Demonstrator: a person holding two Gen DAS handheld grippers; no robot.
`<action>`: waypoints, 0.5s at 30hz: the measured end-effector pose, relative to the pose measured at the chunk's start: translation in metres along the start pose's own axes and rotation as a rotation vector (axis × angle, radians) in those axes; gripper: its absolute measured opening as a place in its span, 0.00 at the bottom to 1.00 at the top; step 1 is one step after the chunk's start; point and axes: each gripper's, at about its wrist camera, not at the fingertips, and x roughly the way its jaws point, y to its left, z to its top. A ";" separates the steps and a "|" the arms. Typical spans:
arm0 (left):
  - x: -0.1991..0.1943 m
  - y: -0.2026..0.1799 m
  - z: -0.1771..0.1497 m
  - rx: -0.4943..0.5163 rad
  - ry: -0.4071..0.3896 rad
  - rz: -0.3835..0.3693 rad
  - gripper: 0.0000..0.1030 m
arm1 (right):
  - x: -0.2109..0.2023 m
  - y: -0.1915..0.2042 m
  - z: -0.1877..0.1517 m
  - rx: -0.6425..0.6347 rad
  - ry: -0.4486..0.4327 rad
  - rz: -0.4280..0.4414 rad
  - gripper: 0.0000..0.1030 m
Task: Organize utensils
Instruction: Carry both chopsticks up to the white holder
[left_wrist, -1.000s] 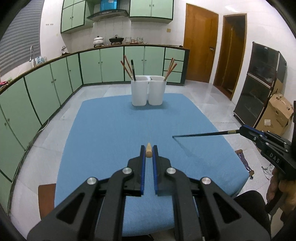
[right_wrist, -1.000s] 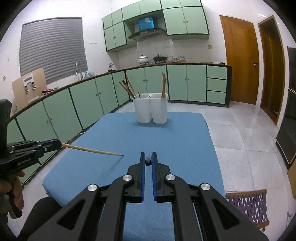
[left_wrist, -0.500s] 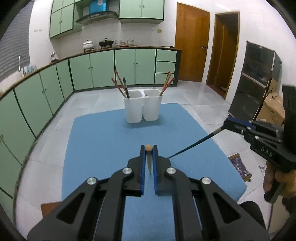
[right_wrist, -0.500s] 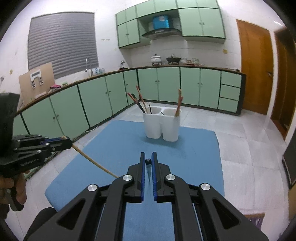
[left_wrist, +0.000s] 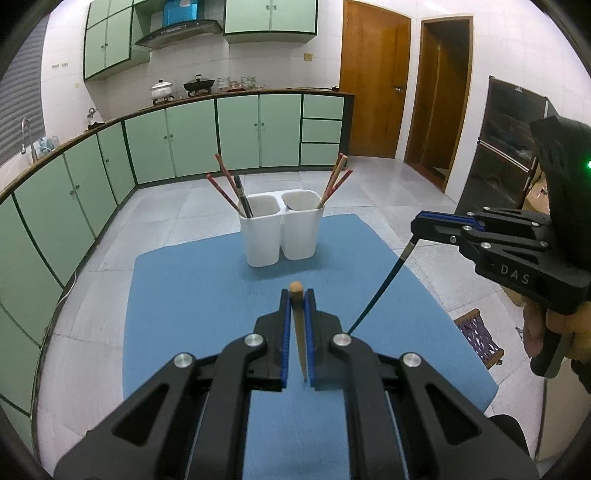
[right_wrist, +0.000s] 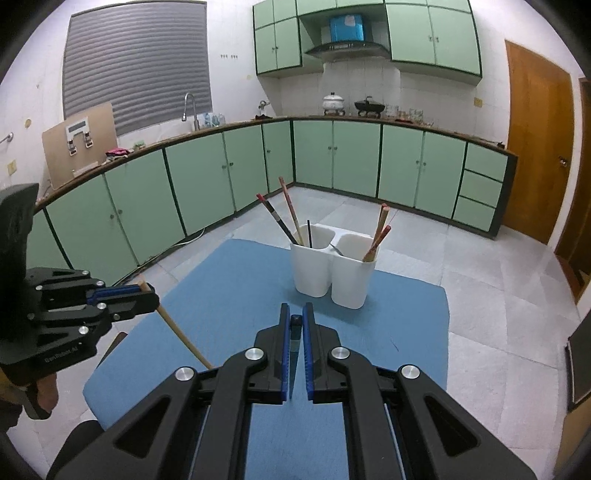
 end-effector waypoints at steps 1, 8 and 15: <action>0.003 0.001 0.003 0.001 0.000 -0.001 0.06 | 0.004 -0.001 0.003 -0.001 0.007 0.004 0.07; 0.020 0.003 0.015 0.016 0.007 -0.005 0.07 | 0.026 -0.013 0.024 -0.001 0.042 0.022 0.07; 0.025 0.008 0.026 -0.001 0.021 -0.032 0.06 | 0.030 -0.017 0.033 0.005 0.049 0.022 0.07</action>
